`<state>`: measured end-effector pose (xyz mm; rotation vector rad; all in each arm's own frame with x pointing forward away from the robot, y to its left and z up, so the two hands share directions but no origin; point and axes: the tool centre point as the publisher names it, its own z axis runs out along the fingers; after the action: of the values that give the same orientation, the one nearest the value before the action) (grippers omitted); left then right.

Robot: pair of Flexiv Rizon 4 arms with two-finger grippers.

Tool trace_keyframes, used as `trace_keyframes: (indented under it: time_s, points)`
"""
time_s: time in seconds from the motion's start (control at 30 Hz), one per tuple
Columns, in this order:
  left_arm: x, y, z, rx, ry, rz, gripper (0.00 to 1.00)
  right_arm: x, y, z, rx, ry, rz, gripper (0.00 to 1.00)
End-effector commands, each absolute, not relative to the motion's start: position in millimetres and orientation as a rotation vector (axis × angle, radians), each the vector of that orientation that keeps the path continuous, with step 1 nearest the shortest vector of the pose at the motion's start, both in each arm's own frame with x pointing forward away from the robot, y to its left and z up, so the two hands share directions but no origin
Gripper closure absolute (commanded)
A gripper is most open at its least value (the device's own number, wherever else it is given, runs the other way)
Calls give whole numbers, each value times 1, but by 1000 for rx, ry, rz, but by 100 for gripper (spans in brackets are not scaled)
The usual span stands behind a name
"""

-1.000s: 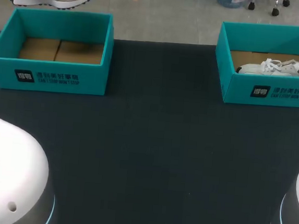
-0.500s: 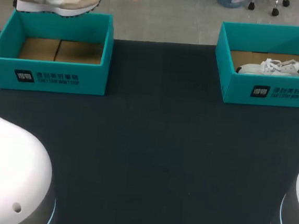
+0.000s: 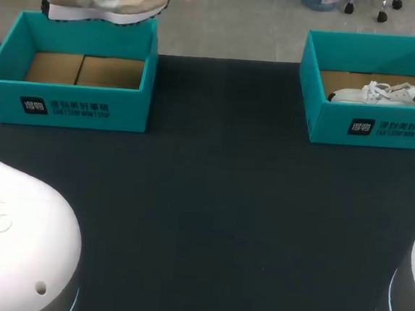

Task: Take the shoe out of the shoebox, open the shoe tongue, remove and reinsert the insole, then place the shoe into the shoebox

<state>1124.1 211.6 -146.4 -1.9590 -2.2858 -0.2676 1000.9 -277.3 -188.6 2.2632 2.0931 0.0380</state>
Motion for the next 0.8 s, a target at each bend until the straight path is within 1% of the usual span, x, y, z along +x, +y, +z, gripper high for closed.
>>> trace_keyframes:
  time_s: [0.03,0.3,0.8]
  points:
    - [1088,194,-135,-1988,-2312,-308,100,1001,-278,-189,2263,2093,40,0]
    - [1057,158,-127,-2011,-2341,-275,100,1001,-278,-189,2263,2093,40,0]
    - [1004,85,-128,-2200,-2239,-215,100,1001,-278,-189,2263,2093,40,0]
